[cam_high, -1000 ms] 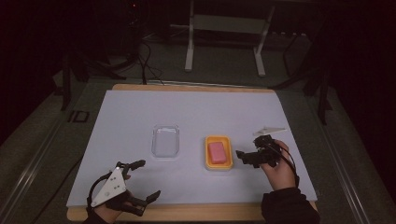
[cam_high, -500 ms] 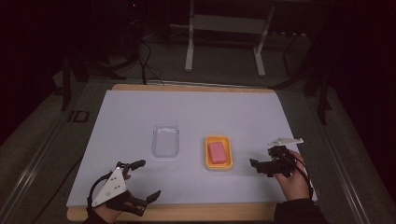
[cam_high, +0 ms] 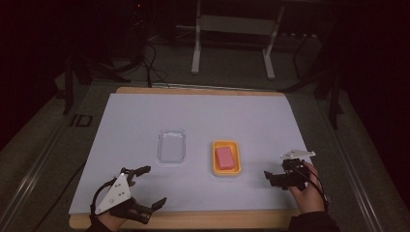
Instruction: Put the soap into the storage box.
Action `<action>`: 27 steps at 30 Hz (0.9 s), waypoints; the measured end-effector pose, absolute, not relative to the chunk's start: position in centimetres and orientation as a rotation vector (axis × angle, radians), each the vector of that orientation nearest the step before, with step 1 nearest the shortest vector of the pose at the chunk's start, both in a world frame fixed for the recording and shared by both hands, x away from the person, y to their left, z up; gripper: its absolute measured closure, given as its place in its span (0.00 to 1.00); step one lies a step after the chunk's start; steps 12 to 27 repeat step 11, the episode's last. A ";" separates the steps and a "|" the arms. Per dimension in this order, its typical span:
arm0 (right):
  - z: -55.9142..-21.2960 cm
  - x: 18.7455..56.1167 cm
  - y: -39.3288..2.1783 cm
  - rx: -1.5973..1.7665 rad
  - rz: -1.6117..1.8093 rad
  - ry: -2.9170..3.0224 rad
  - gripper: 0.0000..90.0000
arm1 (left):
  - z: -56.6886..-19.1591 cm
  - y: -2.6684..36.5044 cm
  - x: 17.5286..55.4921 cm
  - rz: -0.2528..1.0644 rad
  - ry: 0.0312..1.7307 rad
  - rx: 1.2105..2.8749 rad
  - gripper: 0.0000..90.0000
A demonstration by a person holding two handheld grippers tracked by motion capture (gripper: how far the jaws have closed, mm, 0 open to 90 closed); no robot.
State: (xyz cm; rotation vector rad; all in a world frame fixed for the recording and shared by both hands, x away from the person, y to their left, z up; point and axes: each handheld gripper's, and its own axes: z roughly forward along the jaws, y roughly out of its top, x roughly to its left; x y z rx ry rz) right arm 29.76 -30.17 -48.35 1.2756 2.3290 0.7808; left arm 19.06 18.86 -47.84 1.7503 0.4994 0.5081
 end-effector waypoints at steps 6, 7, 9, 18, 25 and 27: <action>-48.5 29.8 -30.2 1.254 0.759 2.335 0.13 | -47.8 18.9 19.1 0.505 0.498 1.749 0.01; -48.5 29.8 -30.2 1.253 0.755 2.337 0.13 | -47.8 18.9 19.1 0.506 0.498 1.748 0.01; -48.5 29.8 -30.1 1.249 0.754 2.338 0.13 | -47.8 18.9 19.1 0.506 0.498 1.748 0.01; -48.4 29.7 -30.0 1.238 0.749 2.339 0.13 | -47.8 18.9 19.1 0.507 0.498 1.750 0.01; -48.4 29.7 -30.0 1.238 0.749 2.339 0.13 | -47.8 18.9 19.1 0.507 0.498 1.750 0.01; -48.4 29.7 -30.0 1.238 0.749 2.339 0.13 | -47.8 18.9 19.1 0.507 0.498 1.750 0.01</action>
